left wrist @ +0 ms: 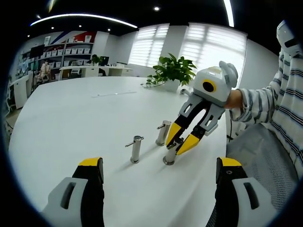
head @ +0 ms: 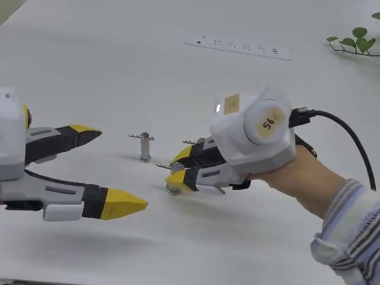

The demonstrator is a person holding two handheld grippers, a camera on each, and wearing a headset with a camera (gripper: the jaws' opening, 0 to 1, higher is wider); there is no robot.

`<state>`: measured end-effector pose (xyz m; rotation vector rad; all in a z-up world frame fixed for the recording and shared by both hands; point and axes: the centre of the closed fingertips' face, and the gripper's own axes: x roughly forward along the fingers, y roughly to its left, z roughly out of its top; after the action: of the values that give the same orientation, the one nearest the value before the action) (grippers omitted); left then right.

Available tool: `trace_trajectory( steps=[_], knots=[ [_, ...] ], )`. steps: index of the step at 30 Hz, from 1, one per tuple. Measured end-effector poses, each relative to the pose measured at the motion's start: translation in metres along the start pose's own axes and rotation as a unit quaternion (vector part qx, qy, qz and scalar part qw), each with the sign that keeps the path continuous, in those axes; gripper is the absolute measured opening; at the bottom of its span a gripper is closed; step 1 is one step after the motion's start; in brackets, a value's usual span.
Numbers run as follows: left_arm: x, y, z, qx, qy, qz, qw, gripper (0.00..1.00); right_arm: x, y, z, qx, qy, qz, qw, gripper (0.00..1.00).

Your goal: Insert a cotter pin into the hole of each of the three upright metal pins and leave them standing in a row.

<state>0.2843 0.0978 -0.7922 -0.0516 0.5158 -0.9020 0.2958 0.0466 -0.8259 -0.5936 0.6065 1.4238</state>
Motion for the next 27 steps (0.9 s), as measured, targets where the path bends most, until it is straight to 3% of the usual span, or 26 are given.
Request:
trace_trajectory(
  steps=[8,18,24,27],
  knots=[
    [-0.008,0.001,0.001,-0.001,-0.006,0.012,0.9999,0.99,-0.01,0.003,-0.01,-0.031,0.026,0.02,0.999,0.14],
    [-0.01,0.004,0.002,0.001,-0.006,0.017,0.9998,0.99,-0.046,-0.004,-0.032,-0.029,0.016,0.024,0.9991,0.13],
    [-0.01,0.001,0.003,0.001,-0.007,0.012,0.9999,0.99,-0.068,-0.022,-0.051,-0.032,0.023,0.017,0.9991,0.13],
    [-0.011,-0.001,0.002,0.001,-0.005,0.012,0.9999,0.99,-0.077,-0.04,-0.061,-0.054,0.032,0.004,0.998,0.13]
  ],
)
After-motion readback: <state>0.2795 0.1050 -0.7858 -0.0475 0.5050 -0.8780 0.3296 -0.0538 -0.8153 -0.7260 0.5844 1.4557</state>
